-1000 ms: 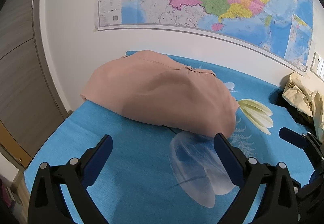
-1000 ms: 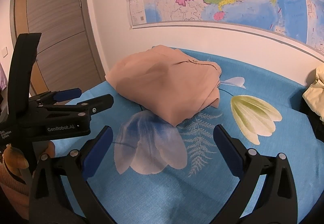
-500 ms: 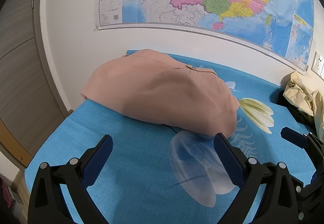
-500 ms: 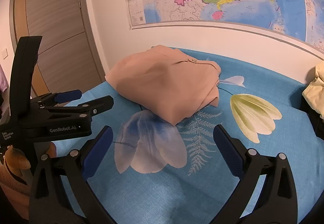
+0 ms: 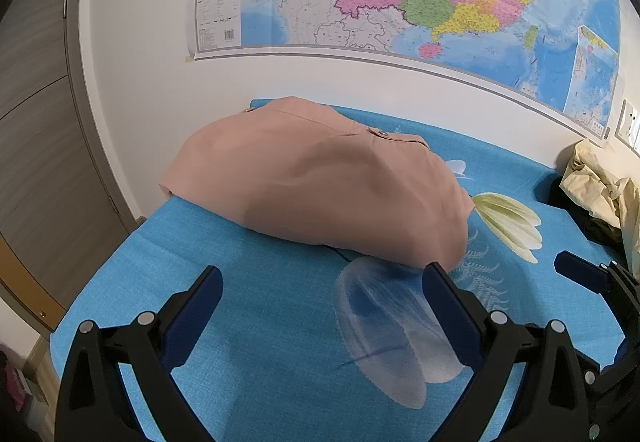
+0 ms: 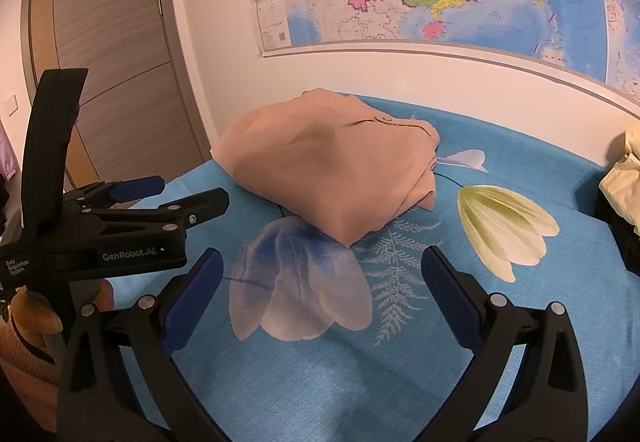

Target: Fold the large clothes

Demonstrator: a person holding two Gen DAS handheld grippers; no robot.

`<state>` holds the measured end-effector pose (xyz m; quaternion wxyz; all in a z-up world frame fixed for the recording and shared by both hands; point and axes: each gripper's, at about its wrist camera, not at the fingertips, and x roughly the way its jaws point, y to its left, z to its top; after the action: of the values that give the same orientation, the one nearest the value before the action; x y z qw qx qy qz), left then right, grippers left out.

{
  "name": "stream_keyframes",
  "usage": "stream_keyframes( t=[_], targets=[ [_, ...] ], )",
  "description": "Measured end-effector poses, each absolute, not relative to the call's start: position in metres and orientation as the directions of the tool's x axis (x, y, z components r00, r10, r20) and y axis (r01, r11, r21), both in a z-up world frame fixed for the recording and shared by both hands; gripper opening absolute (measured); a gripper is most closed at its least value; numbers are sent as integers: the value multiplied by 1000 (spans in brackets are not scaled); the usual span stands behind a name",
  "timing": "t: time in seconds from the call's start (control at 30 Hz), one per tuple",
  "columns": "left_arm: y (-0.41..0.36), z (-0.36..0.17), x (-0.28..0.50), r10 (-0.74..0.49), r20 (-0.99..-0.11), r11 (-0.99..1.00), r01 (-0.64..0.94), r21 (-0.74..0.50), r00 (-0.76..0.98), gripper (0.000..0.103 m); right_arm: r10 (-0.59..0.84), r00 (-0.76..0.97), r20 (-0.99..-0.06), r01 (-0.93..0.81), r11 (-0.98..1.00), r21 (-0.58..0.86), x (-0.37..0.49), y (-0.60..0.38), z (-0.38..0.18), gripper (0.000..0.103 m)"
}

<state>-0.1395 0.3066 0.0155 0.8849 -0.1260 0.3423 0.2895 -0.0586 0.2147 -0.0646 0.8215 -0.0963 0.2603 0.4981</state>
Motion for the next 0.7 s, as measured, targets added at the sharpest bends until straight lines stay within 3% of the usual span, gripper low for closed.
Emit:
stream_keyframes(
  t=[0.7],
  targets=[
    [306, 14, -137, 425, -685, 802, -597, -19, 592, 96, 766, 370, -526, -861, 495, 114, -57, 214, -66, 97]
  ],
)
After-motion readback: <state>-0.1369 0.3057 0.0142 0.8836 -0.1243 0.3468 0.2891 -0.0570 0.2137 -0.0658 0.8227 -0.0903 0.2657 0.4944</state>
